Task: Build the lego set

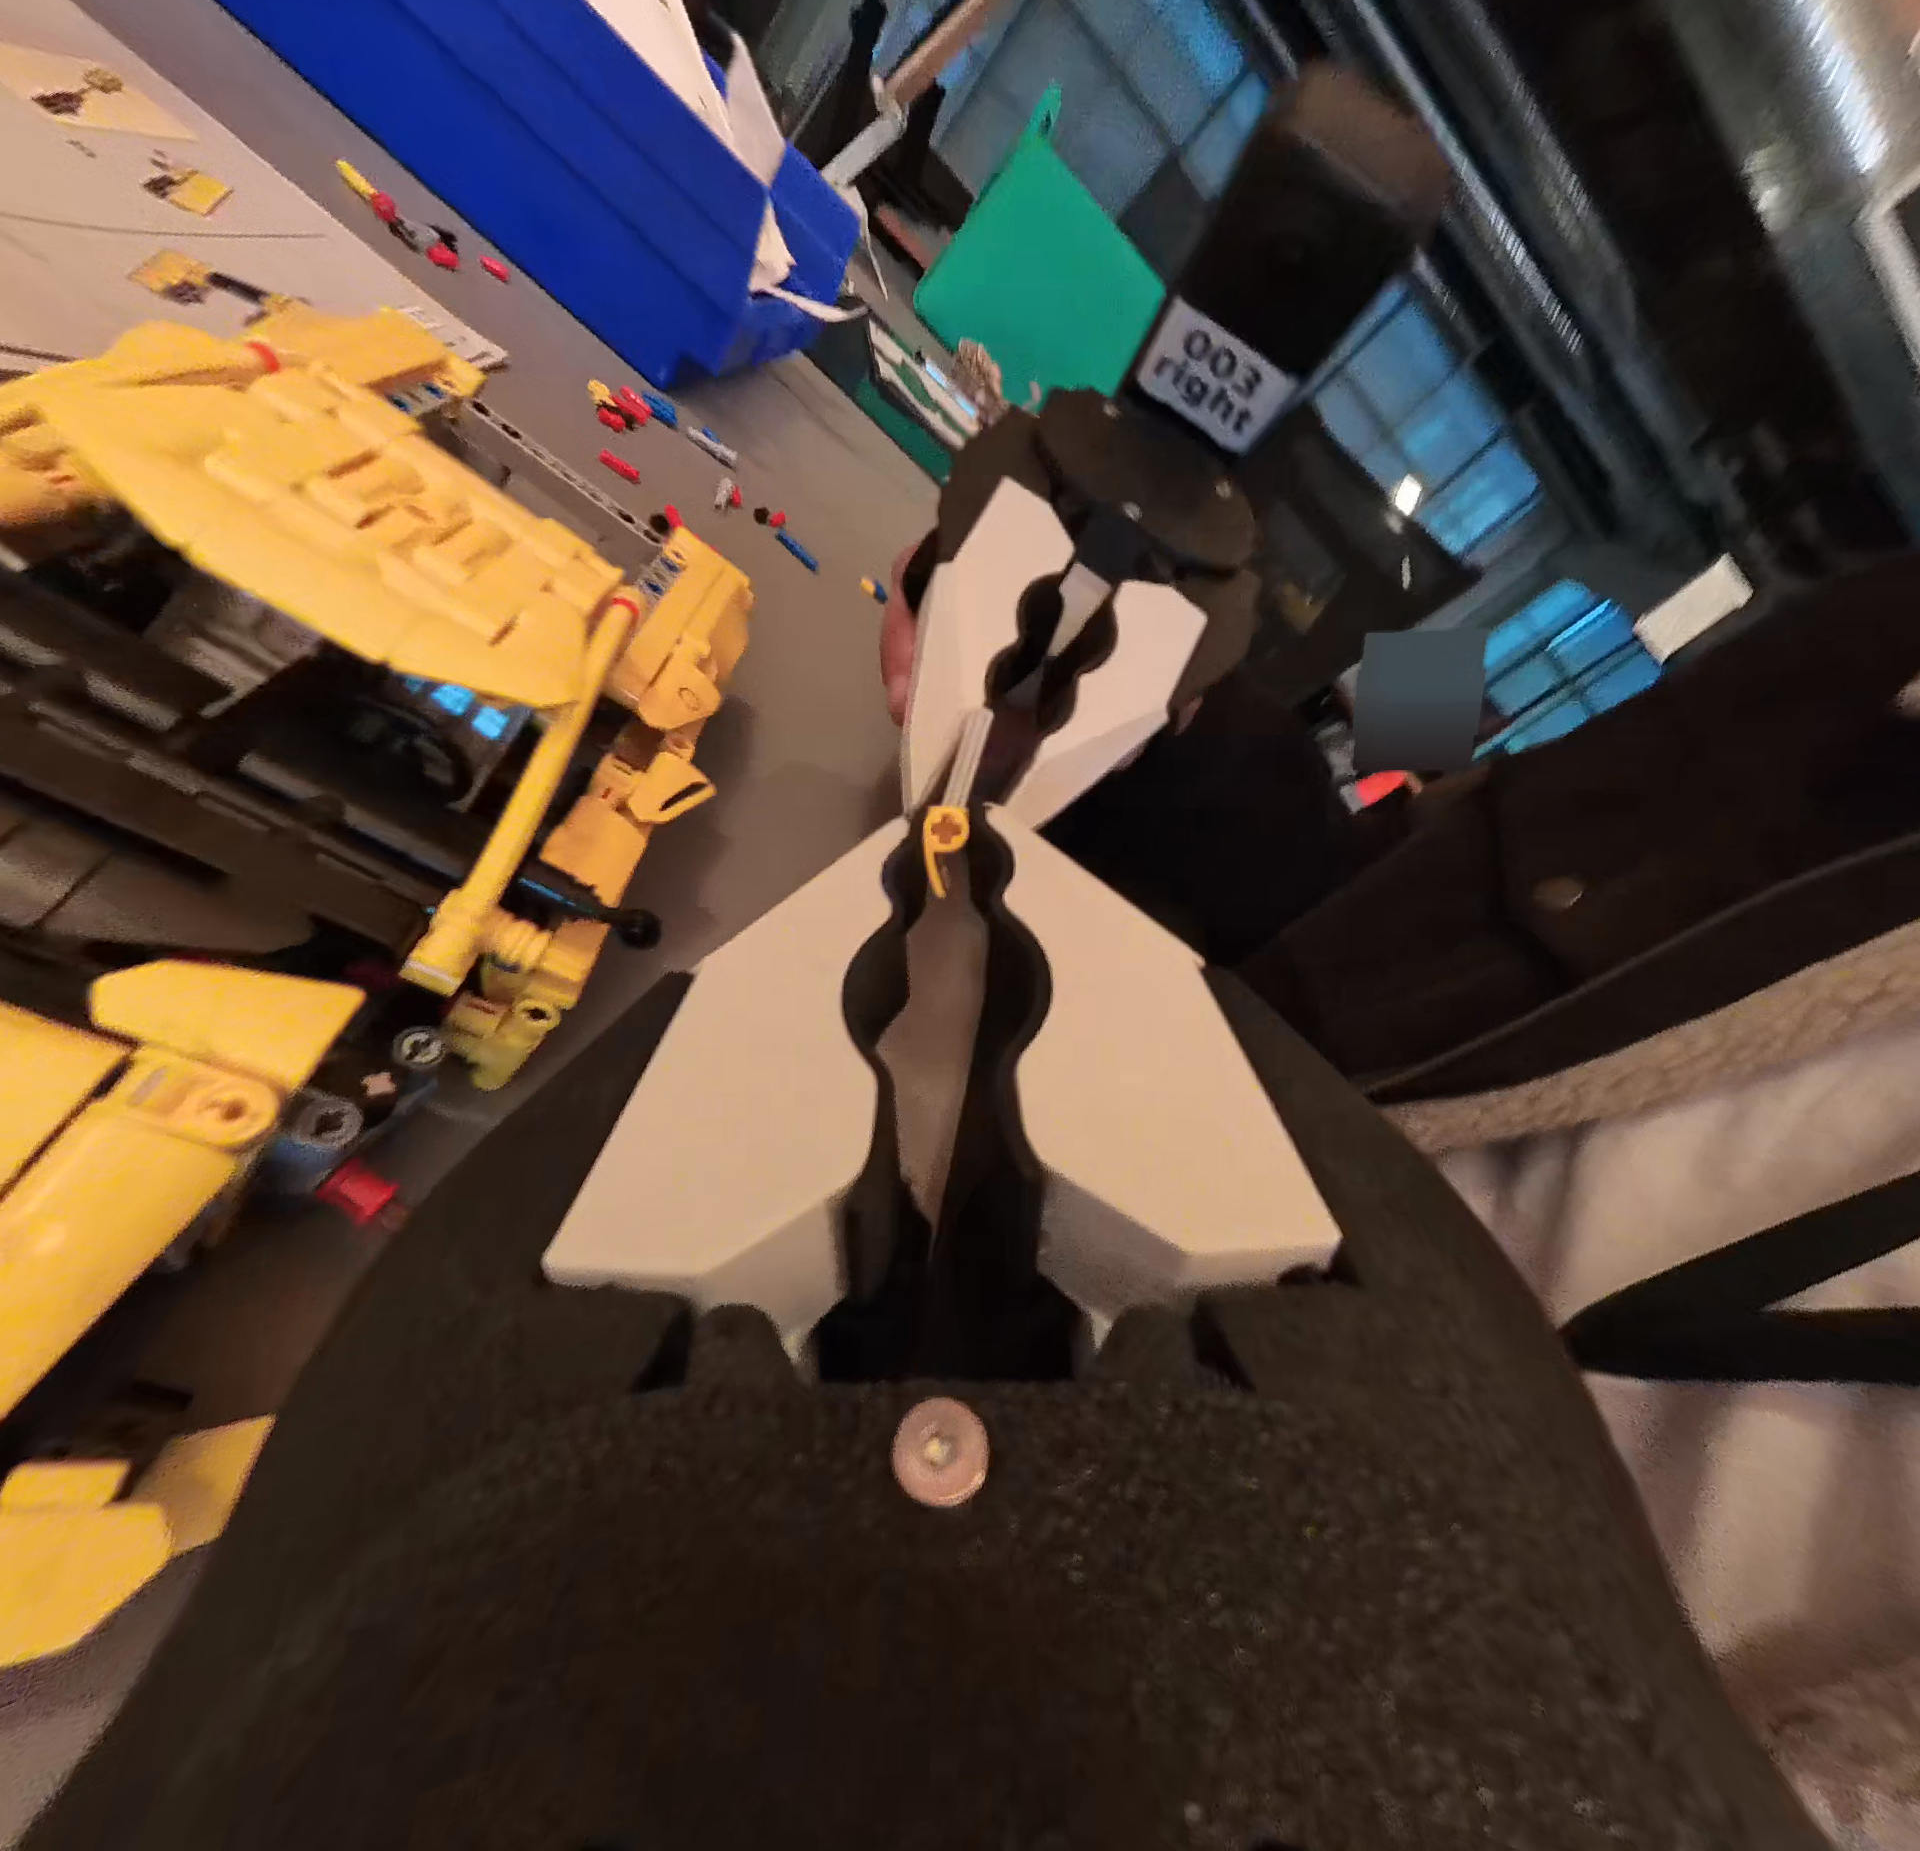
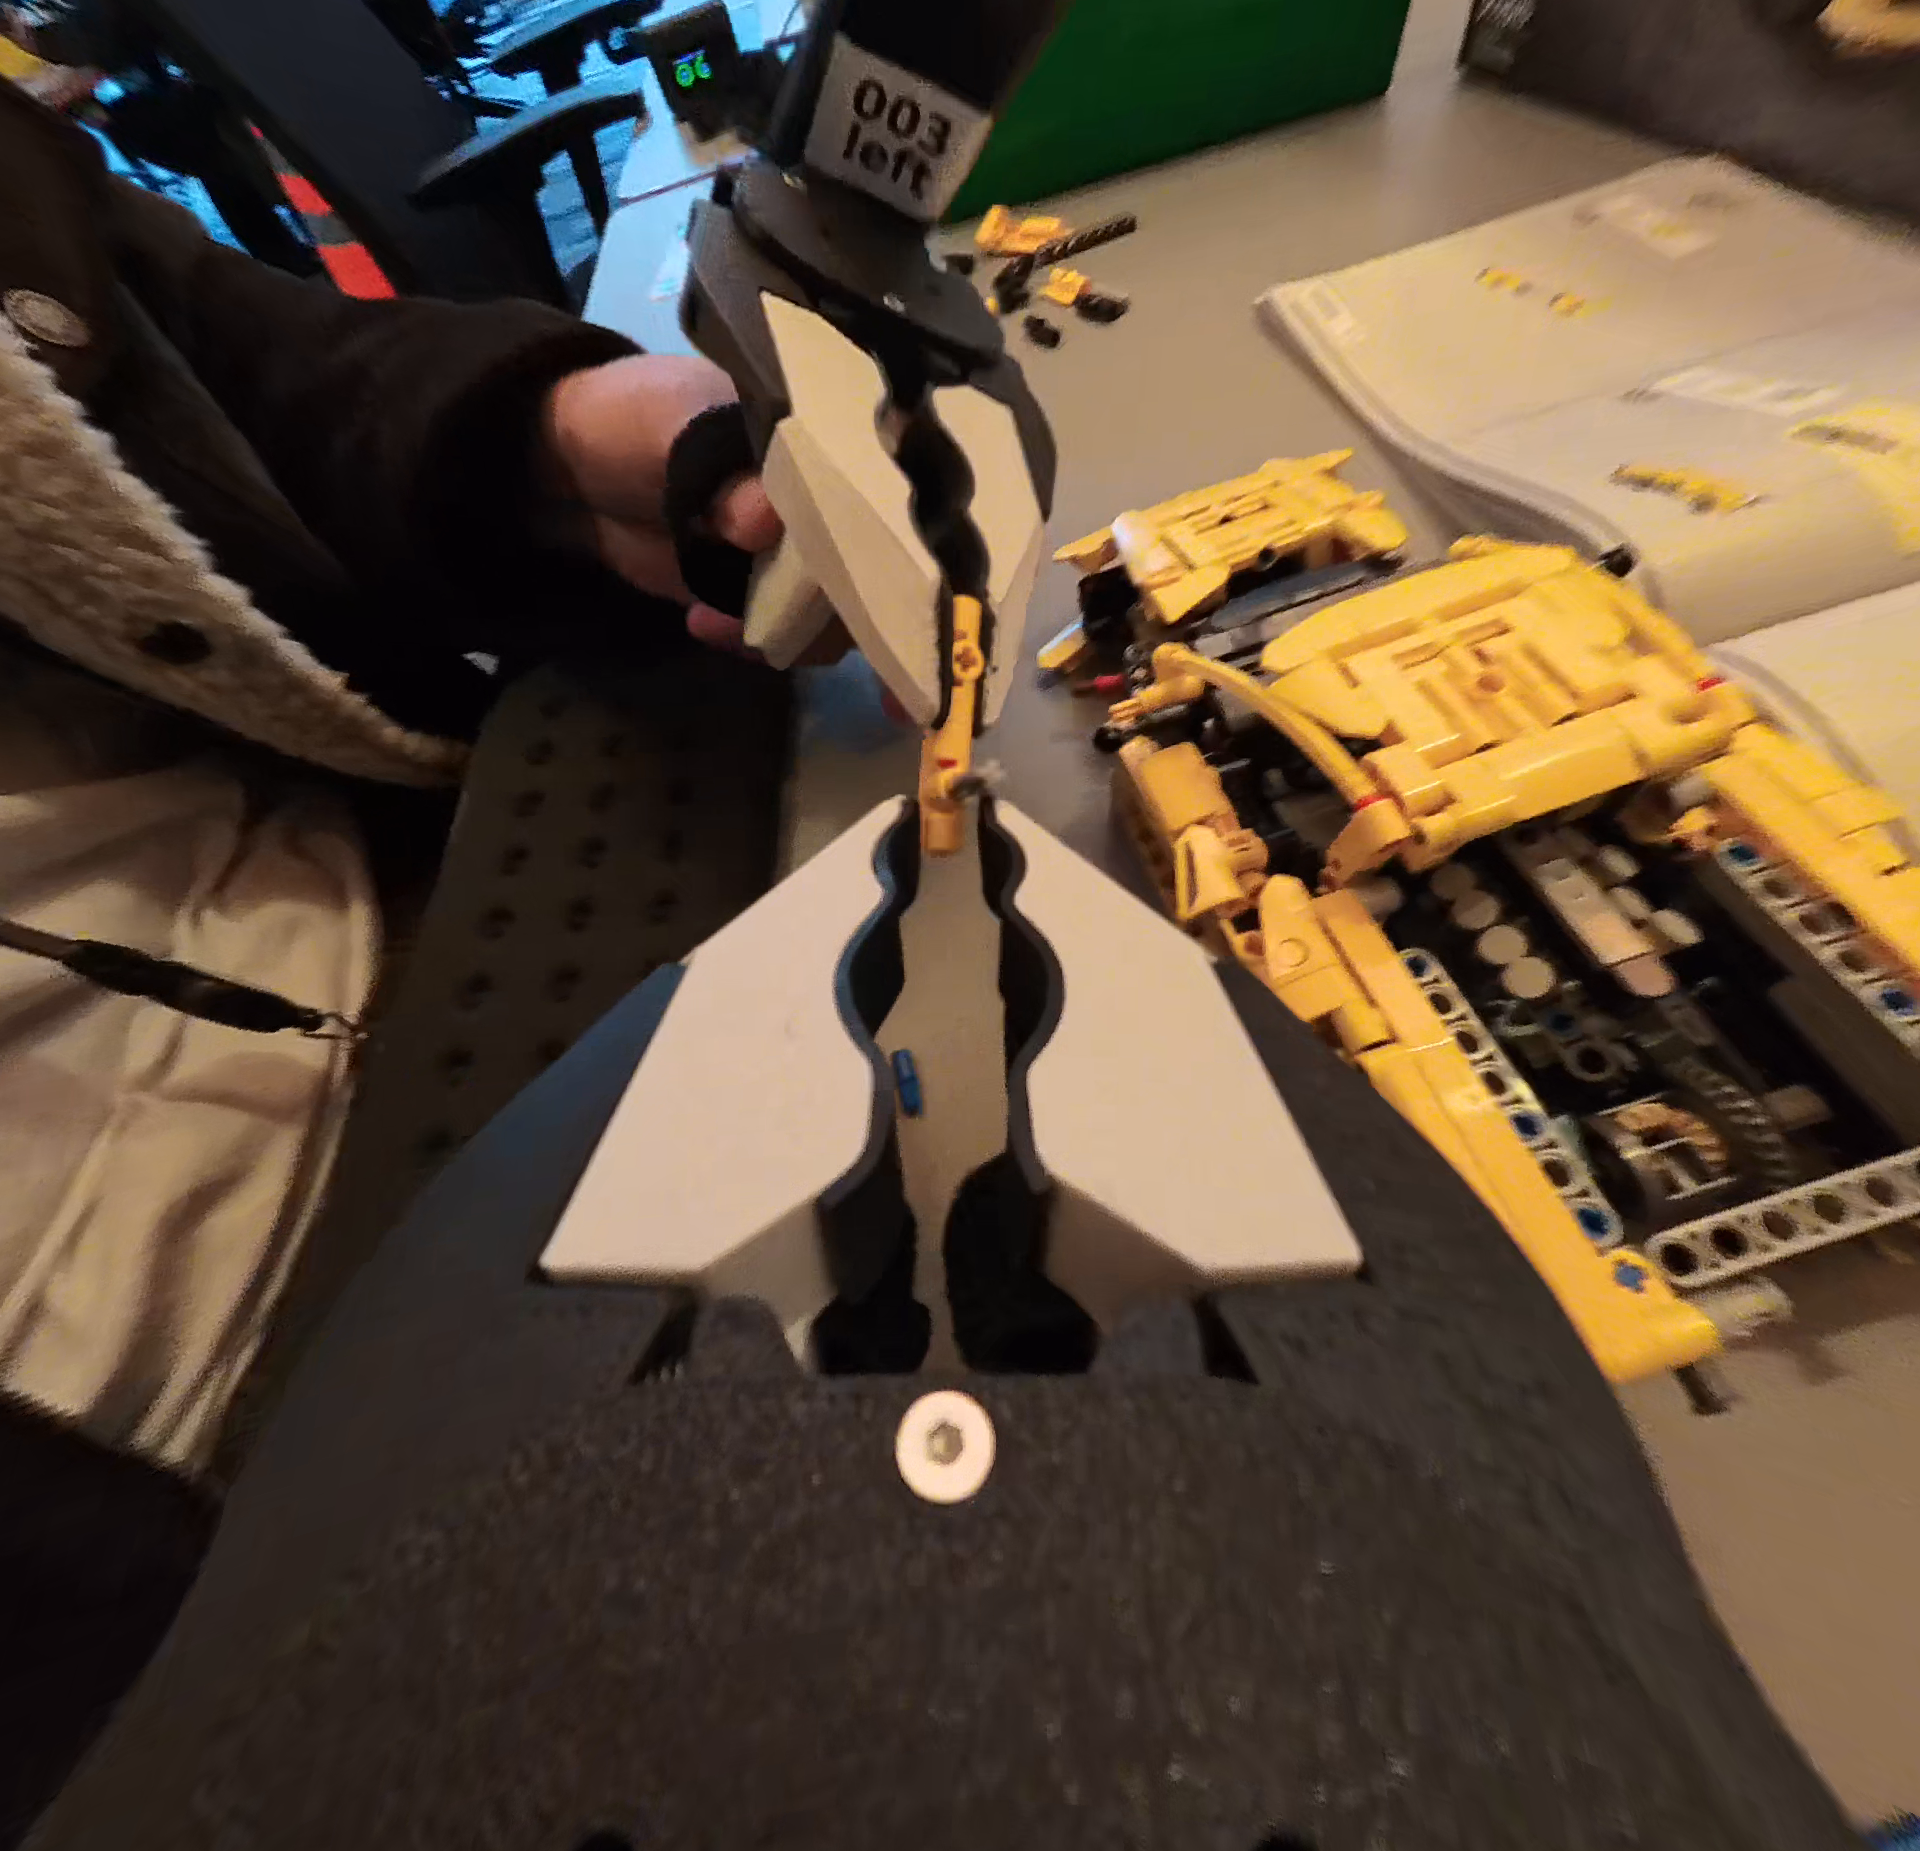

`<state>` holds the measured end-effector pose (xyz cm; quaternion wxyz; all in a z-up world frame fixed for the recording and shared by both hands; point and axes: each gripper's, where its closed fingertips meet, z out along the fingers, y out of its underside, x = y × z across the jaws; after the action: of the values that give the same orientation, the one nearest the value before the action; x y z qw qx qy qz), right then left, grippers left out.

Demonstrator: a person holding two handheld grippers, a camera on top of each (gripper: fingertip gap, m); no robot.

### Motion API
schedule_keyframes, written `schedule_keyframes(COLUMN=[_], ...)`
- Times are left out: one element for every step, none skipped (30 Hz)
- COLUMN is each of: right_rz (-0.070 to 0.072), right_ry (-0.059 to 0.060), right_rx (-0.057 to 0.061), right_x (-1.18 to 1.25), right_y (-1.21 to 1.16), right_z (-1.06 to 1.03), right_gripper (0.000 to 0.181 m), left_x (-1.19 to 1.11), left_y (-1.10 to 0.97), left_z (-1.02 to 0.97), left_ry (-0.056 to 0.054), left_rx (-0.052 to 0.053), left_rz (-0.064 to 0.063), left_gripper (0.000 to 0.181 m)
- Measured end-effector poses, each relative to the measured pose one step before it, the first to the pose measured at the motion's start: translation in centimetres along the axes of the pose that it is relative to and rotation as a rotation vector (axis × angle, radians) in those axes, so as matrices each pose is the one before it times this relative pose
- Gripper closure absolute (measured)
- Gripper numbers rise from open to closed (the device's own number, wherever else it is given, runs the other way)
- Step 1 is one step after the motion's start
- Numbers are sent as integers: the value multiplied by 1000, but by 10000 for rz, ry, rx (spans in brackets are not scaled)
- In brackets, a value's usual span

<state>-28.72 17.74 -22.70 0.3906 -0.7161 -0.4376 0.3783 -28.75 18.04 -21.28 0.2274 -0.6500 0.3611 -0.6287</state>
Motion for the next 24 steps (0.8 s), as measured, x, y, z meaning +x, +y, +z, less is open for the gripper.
schedule_keyframes(right_rz=[-288,-243,-202,-163,-127,-98,-93,-41,11,25,75,169,307,328,178,-22,-134,-171,-166,-216,-247,-222,-125,-57], right_ry=[221,260,222,192,174,184,76,-23,13,121,227,-100,-464,-320,-190,-67,-36,22,106,43,45,39,72,-42], right_rx=[148,112,52,38,1,-49,7,14,-163,-241,-170,-228,-400,-504,-499,-411,-341,-295,-259,-216,-185,-7,70,132], right_x=[171,212,156,159,178,213,32,-83,64,311,555,123,-461,-360,-368,-434,-559,-505,-327,-323,-189,-56,167,128], right_y=[-284,-224,-131,-91,-14,23,-66,-21,322,538,552,723,943,994,840,498,242,126,160,244,323,115,-7,-112], right_z=[-78,-87,-75,-16,30,34,22,19,-64,-224,-292,-180,84,402,666,805,859,799,643,463,240,-52,-240,-309], right_gripper=[164,159,160,160,160,159,159,159,159,159,159,159,159,156,153,153,153,154,155,158,158,158,158,158], left_x=[-280,-317,-141,-29,-35,64,30,-129,-51,17,-102,-337,-389,-300,-294,-154,74,23,6,253,397,406,470,503], left_y=[-359,-478,-440,-312,-178,-89,-54,37,76,12,-66,-94,105,315,208,136,190,131,90,170,202,180,192,204], left_z=[-271,-362,-326,-228,-149,-60,-32,-22,-51,-162,-384,-567,-577,-466,-398,-333,-250,-237,-202,-90,14,102,160,174], left_ry=[8,-12,122,169,105,98,0,-138,-99,-73,-211,-414,-446,-341,-328,-210,-20,-47,-56,111,202,198,255,293], left_rx=[275,328,288,209,135,60,23,-44,-72,-30,-28,-74,-219,-327,-209,-156,-213,-139,-77,-110,-105,-73,-75,-85], left_rz=[-323,-318,-321,-316,-206,-88,27,124,130,117,245,431,508,459,423,378,316,290,270,200,94,1,-61,-58], left_gripper=[174,174,175,174,174,174,174,174,175,174,175,175,175,174,174,174,174,174,174,174,174,174,174,174])
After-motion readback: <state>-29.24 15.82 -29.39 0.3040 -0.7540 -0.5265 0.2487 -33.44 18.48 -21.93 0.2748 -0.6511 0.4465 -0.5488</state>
